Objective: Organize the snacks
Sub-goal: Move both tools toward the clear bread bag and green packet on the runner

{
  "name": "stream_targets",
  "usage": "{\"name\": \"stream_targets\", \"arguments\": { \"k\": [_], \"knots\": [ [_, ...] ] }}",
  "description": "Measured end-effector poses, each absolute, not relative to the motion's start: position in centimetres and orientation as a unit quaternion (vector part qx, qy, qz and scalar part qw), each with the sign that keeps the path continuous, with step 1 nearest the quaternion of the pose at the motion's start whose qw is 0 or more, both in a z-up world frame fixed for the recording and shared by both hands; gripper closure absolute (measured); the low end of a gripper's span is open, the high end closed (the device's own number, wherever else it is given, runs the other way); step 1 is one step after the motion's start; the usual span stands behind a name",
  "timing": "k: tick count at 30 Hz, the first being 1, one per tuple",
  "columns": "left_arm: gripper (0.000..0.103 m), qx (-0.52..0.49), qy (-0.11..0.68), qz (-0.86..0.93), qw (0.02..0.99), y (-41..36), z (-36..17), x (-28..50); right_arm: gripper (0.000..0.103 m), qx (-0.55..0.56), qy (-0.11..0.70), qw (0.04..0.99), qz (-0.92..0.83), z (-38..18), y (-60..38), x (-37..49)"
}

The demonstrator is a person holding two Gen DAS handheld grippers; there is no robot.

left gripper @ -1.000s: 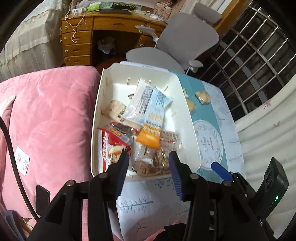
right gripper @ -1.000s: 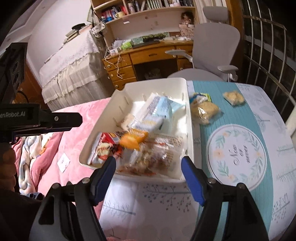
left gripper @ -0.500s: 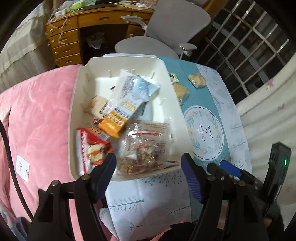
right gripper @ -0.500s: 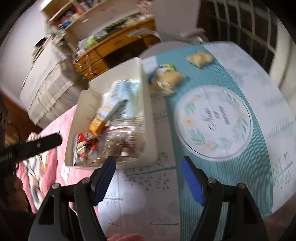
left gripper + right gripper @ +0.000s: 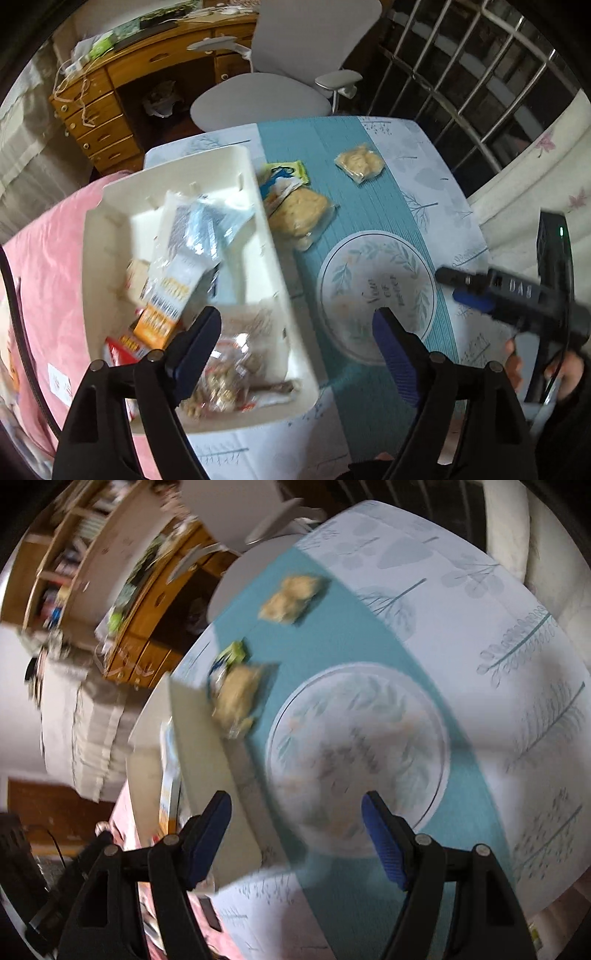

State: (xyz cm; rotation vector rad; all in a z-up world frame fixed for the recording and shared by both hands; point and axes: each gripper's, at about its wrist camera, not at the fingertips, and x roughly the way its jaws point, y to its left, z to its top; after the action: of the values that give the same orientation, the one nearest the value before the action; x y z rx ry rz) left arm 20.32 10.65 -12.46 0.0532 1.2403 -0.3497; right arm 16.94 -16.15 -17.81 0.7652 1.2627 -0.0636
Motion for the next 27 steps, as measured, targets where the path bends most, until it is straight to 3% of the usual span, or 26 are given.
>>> {"name": "stream_targets", "arguments": {
  "k": [10,16,22,27],
  "knots": [
    [0.019,0.121,0.623,-0.154,0.757,1.7,-16.5,26.5,0.029,0.311,0.587,0.747,-0.016,-19.4,-20.9,26.3],
    [0.019,0.154,0.652,-0.136,0.730,-0.8,-20.0,30.2,0.029,0.206,0.565,0.798,0.032,-20.6,-19.7,30.8],
    [0.019,0.165,0.660,-0.126,0.722,-1.6,-22.3,33.1,0.029,0.159,0.511,0.841,0.075,-21.8,-18.6,32.6],
    [0.019,0.169,0.669,-0.122,0.714,-1.8,-23.6,34.6,0.021,0.094,0.434,0.893,0.072,-22.7,-17.6,32.9]
  ]
}}
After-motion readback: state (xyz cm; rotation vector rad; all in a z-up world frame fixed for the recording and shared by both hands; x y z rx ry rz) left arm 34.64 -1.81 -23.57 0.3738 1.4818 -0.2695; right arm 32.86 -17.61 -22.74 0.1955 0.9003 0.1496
